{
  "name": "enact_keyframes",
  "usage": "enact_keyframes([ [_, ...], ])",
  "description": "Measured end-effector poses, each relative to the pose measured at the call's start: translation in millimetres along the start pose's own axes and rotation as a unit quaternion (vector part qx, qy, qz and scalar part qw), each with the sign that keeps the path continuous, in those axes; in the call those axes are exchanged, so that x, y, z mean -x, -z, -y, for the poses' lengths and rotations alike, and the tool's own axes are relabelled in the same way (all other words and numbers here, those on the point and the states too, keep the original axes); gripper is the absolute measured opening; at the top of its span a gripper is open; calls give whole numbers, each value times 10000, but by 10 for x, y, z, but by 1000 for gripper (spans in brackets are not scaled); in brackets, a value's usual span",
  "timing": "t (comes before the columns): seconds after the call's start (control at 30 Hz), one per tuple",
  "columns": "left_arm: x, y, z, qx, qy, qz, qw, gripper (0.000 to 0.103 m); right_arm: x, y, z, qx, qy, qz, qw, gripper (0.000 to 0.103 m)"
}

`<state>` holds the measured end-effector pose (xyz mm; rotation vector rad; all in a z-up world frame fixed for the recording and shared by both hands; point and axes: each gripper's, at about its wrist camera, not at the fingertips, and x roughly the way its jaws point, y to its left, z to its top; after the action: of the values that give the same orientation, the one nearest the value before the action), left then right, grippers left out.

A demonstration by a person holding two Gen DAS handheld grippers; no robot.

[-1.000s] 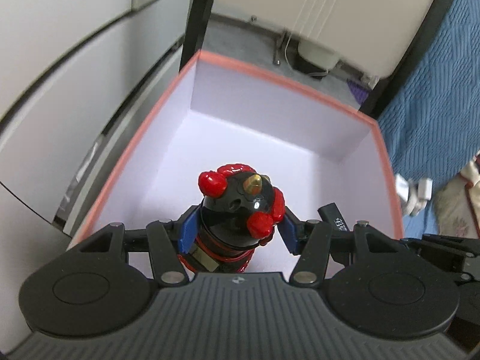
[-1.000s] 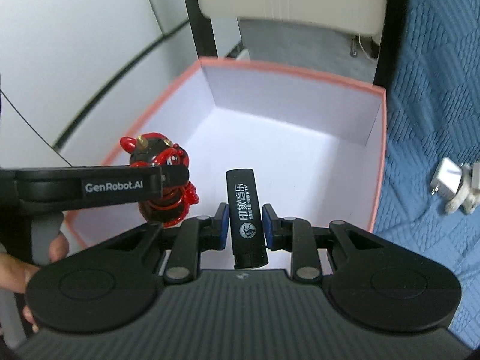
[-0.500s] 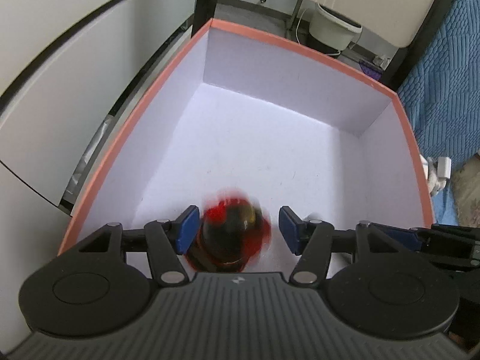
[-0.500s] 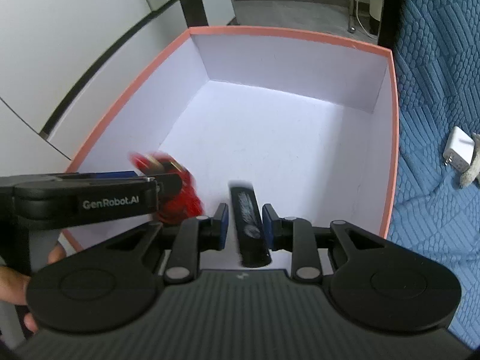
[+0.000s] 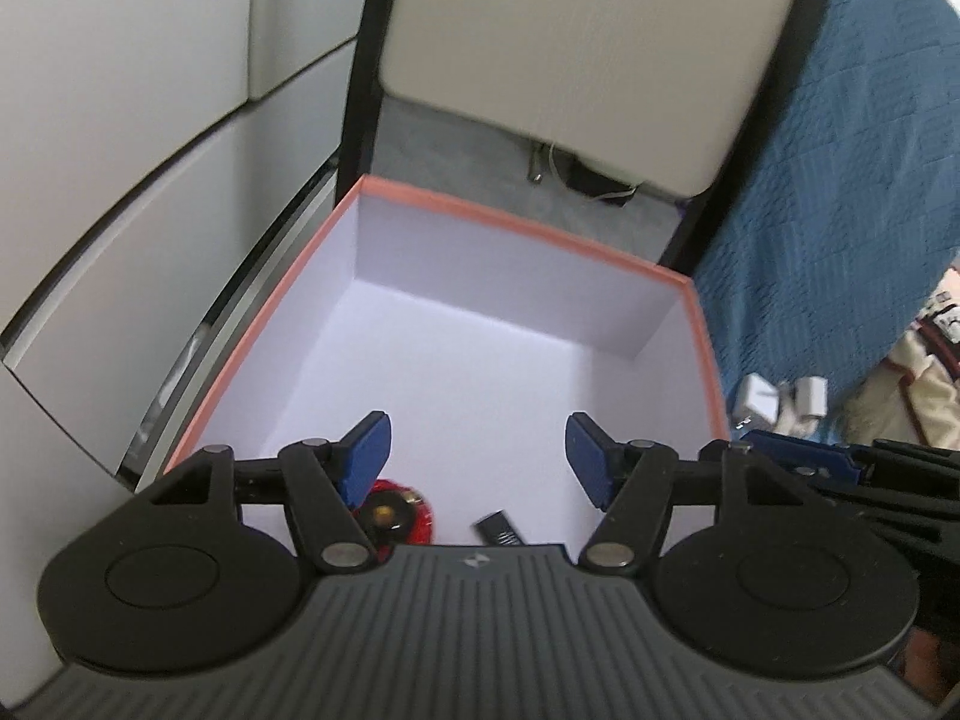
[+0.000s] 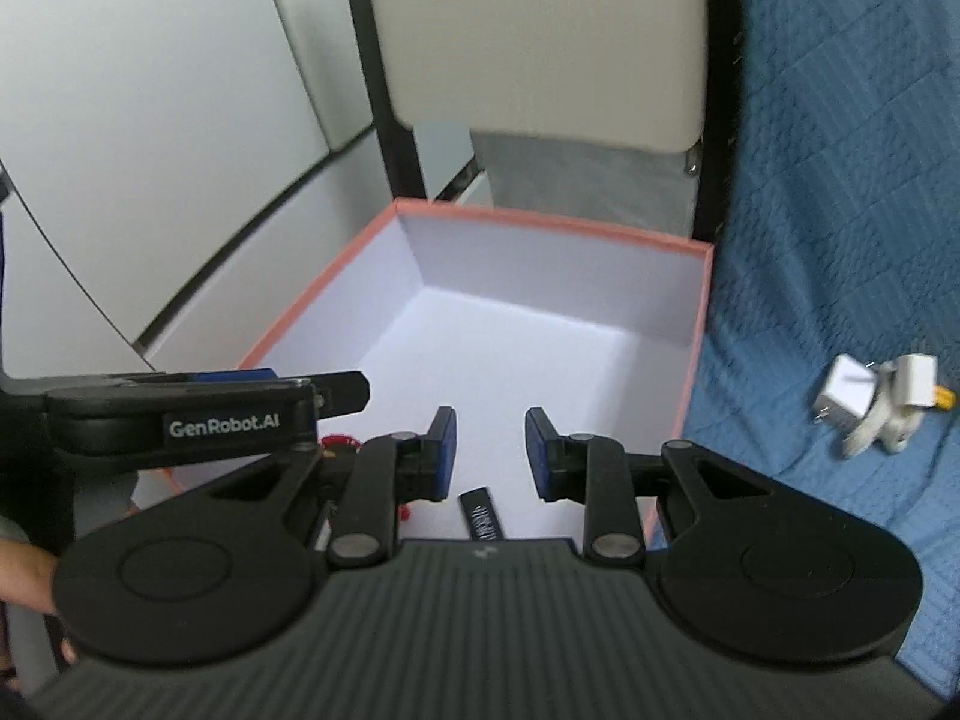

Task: Organize rigid objects
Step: 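Withdraw both tools from the box back toward the chair seat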

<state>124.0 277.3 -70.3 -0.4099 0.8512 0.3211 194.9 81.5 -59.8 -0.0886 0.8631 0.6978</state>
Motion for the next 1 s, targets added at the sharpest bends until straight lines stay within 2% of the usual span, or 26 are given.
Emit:
enact_keyframes([
  [0.3, 214, 40, 450, -186, 271, 285, 9991, 70, 550, 78, 277, -34, 267, 526, 9983, 30],
  [0.43, 304, 118, 684, -336, 643, 385, 9966, 70, 765, 139, 381, -91, 389, 807, 9959, 30],
  [0.5, 330, 176, 824, -471, 667, 415, 9958, 70, 864, 191, 440, -139, 458, 911, 9947, 30],
  [0.77, 414, 411, 1233, -691, 1040, 543, 9907, 70, 1140, 442, 728, -320, 731, 1070, 9911, 30],
  [1.0, 457, 593, 1546, -874, 1108, 589, 9882, 70, 1364, 642, 986, -497, 893, 1177, 9878, 30],
])
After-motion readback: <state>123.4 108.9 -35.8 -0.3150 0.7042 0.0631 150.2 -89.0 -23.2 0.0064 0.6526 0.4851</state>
